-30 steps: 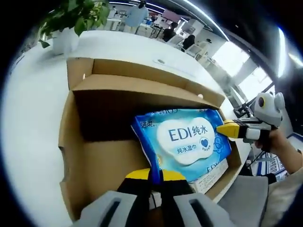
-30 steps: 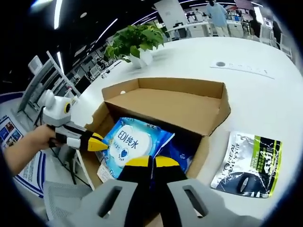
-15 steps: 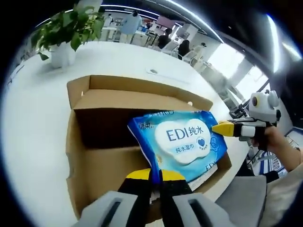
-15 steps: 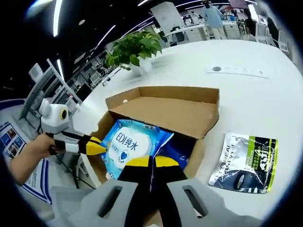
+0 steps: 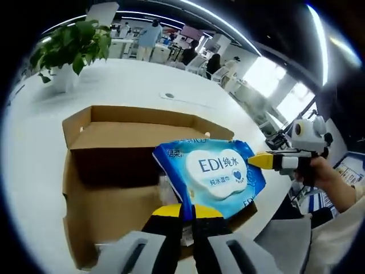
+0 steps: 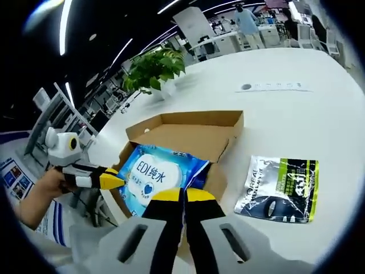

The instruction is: Operate the shoe box by opening the lid, removing the specified soft item, and placing it in the target area until the item is outside and the box remains undamaged.

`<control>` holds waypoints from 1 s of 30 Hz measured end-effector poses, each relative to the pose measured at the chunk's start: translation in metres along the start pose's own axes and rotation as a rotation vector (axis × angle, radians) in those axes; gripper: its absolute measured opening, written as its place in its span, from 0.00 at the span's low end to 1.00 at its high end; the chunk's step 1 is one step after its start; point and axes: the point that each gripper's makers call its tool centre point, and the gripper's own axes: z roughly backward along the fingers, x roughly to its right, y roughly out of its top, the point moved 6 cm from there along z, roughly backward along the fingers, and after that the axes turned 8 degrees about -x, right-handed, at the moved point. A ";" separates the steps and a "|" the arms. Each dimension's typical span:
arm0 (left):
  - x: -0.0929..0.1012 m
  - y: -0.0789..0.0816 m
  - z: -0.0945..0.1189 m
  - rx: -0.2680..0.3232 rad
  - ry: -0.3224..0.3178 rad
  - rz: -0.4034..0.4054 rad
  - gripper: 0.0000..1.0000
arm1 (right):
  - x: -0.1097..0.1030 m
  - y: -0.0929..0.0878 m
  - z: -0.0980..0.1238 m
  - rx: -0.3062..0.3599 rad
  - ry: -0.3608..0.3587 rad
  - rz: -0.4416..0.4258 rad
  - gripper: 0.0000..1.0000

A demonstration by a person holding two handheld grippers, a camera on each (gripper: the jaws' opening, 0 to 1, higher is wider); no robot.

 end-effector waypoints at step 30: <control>0.080 0.023 -0.046 0.004 -0.081 -0.086 0.05 | 0.067 -0.010 0.071 0.061 -0.089 -0.087 0.00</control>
